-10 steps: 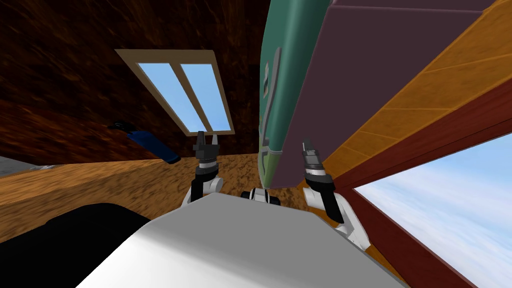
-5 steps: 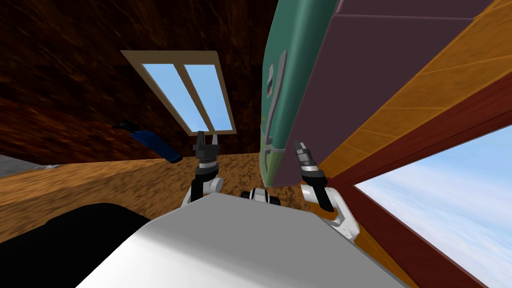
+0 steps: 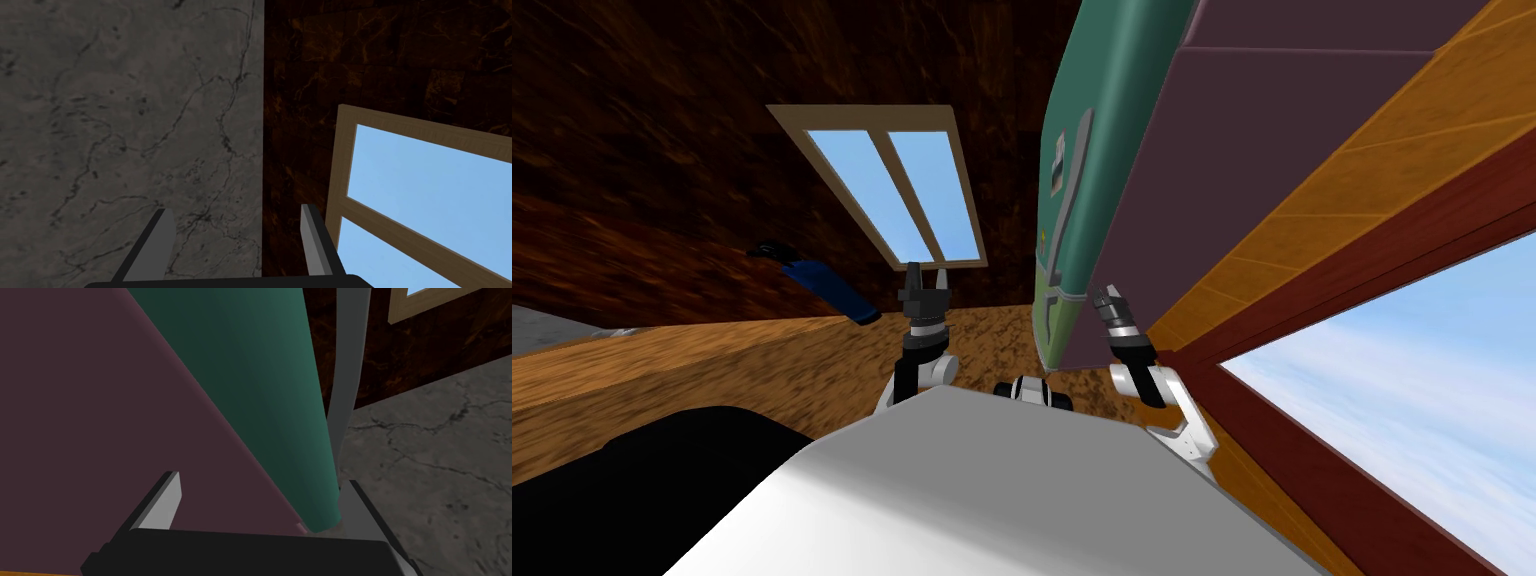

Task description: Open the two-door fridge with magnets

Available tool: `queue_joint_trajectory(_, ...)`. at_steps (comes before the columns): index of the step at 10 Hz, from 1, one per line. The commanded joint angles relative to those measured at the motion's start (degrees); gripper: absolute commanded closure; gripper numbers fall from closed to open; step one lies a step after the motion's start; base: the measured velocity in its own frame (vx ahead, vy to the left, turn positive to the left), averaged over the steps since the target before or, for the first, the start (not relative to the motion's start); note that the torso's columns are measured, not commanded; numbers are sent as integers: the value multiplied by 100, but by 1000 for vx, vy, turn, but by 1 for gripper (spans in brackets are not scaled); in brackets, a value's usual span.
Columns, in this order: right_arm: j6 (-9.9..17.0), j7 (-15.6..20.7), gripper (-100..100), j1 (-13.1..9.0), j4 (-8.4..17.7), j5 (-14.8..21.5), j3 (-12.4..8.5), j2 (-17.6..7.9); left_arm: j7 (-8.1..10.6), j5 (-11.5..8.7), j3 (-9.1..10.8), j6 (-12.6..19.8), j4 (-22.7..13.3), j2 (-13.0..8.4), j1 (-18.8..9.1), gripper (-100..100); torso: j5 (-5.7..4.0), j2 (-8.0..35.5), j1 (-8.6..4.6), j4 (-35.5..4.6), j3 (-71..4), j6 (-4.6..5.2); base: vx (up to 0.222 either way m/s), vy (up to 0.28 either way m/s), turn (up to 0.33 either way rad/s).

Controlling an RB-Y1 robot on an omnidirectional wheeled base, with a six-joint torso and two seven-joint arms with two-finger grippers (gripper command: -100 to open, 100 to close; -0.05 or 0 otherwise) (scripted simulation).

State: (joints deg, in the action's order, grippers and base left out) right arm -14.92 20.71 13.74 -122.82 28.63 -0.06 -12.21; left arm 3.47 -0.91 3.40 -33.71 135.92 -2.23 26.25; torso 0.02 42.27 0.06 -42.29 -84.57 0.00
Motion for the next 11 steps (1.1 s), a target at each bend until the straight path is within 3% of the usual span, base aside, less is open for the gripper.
queue_joint_trajectory(1,173,322,-100,-155,156,409,64,-7,0,0,0,0,0,0,0,0,-1,1,-1,1,0,0,-58,55,3)
queue_joint_trajectory(10,848,1550,-100,-865,886,1811,251,-141,0,0,0,0,0,0,0,0,-2,2,-7,0,1,1,-47,49,15)
queue_joint_trajectory(11,848,1569,-100,-865,886,1871,251,-141,0,0,0,0,0,0,0,0,-4,2,-10,0,1,-1,-36,36,20)
